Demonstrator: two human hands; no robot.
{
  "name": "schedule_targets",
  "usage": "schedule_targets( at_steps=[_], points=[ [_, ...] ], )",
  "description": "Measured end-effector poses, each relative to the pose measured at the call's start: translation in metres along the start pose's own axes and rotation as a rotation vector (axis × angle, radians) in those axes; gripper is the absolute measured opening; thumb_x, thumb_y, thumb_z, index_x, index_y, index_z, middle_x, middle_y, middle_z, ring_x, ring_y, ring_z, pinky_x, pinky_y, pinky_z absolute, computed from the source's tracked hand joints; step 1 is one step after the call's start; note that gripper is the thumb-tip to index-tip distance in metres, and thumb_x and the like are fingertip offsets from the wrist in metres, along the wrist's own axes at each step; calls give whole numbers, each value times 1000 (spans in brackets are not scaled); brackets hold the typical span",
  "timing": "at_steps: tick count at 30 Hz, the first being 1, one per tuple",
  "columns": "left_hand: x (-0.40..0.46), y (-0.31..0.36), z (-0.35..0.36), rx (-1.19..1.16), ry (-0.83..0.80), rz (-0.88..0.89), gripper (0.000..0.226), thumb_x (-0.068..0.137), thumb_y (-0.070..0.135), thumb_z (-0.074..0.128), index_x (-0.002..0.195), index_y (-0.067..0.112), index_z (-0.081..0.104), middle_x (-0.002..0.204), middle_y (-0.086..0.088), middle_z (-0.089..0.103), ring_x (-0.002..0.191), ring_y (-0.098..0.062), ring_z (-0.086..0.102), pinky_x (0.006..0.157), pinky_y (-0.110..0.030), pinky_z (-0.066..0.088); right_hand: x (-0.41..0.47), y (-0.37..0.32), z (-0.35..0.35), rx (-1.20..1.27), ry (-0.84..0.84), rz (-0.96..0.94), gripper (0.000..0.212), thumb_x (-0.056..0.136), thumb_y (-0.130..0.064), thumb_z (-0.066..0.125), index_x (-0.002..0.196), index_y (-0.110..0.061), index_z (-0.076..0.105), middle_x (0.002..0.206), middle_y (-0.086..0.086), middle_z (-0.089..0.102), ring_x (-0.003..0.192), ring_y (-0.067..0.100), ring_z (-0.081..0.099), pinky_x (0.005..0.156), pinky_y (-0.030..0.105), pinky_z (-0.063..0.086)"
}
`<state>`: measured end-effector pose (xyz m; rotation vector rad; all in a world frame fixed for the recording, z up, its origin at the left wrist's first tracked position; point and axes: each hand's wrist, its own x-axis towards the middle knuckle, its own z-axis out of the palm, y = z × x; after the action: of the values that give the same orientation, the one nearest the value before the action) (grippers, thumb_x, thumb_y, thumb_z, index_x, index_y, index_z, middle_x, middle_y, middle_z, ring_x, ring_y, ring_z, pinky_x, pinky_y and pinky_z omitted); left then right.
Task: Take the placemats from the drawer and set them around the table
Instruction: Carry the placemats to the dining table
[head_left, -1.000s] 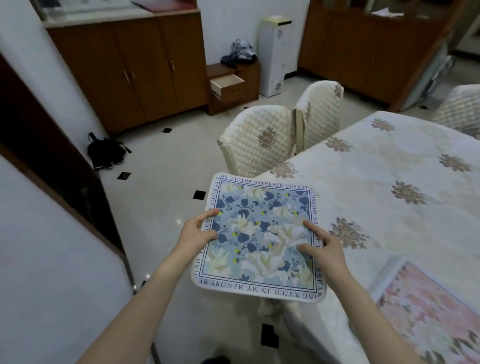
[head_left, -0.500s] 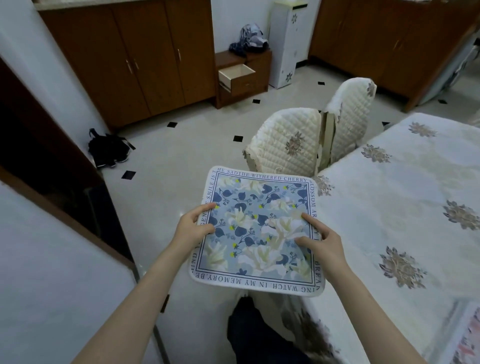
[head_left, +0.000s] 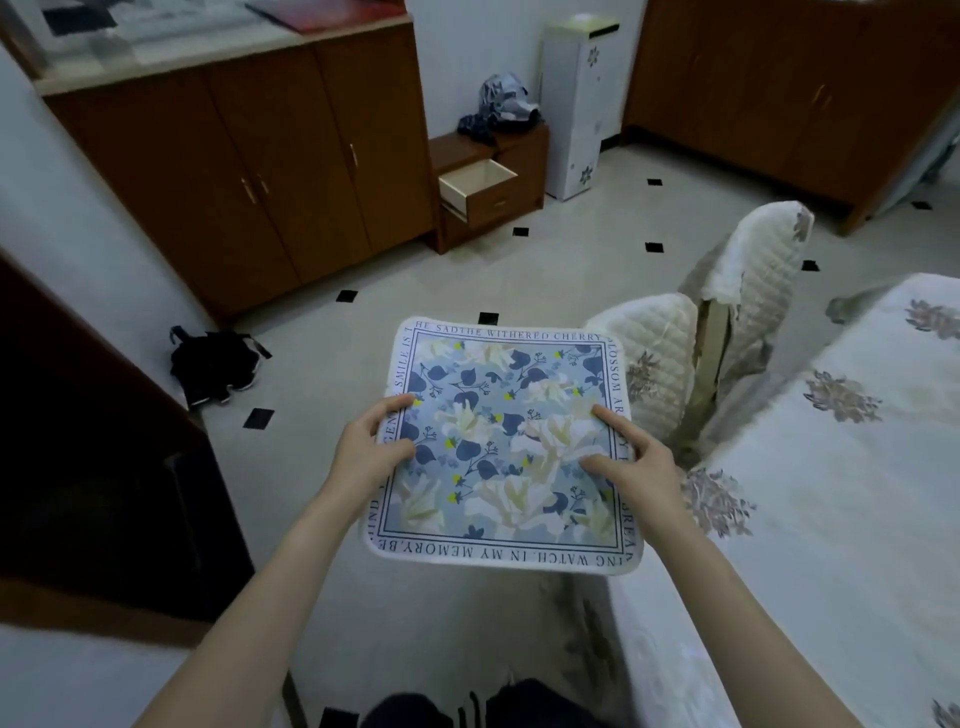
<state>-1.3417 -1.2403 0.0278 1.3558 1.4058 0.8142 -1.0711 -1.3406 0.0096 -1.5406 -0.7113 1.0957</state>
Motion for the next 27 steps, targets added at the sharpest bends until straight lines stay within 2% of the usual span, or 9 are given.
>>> schedule_targets(
  at_steps=[2,5,7,9,11,15,19,21,27],
  points=[
    [30,6,1,-11,-19,-5,56,77,-12,57,119,24,64,120,1,61,84,-8,65,57,-15,53,22,-7,7,-11,20,-3,59,77,4,72,111,-43,67,109,-9,71,93,50,59,71,62,52],
    [79,12,2,-24,-70,6,55,78,-12,58,119,23,63,118,3,61,89,-13,66,61,-19,56,55,-13,18,-10,57,-1,60,76,3,73,113,-43,67,119,-10,66,101,59,50,71,67,50],
    [117,12,-1,-37,-106,22,55,77,-11,59,118,25,64,118,6,61,97,-18,66,72,-30,59,81,-16,31,-9,99,1,60,75,3,74,114,-43,67,125,-6,64,100,52,57,76,58,55],
    [159,10,-6,-42,-132,35,55,76,-11,60,118,25,65,119,8,62,104,-19,65,81,-36,58,107,-21,49,-2,135,4,60,74,2,74,115,-42,67,125,-4,64,100,25,68,79,41,60],
    [202,12,-15,-34,-156,41,55,76,-11,60,119,24,65,122,5,62,104,-18,65,82,-36,58,138,-27,71,9,166,4,60,74,2,73,117,-39,67,120,-5,66,94,13,70,75,34,60],
    [295,21,-42,-43,-225,38,56,77,-11,60,119,26,65,123,3,60,102,-21,66,82,-41,58,198,-48,123,75,217,8,58,75,5,72,120,-32,66,114,-3,68,88,15,72,70,32,60],
    [377,44,-63,-29,-267,61,56,77,-11,60,119,25,65,123,4,58,103,-22,65,80,-40,58,254,-71,167,99,283,13,58,75,4,72,118,-35,67,112,-7,69,91,16,71,77,39,60],
    [417,55,-67,-33,-301,51,56,76,-12,59,117,26,66,123,3,59,101,-21,66,77,-38,59,282,-81,181,98,335,21,58,74,4,72,115,-37,68,111,-9,69,91,13,71,77,35,60],
    [515,79,-32,-8,-445,45,55,76,-11,59,117,27,66,124,2,61,100,-20,67,75,-35,60,349,-102,186,134,473,49,58,75,7,71,115,-34,68,102,-9,70,88,17,71,76,34,60]
  ],
)
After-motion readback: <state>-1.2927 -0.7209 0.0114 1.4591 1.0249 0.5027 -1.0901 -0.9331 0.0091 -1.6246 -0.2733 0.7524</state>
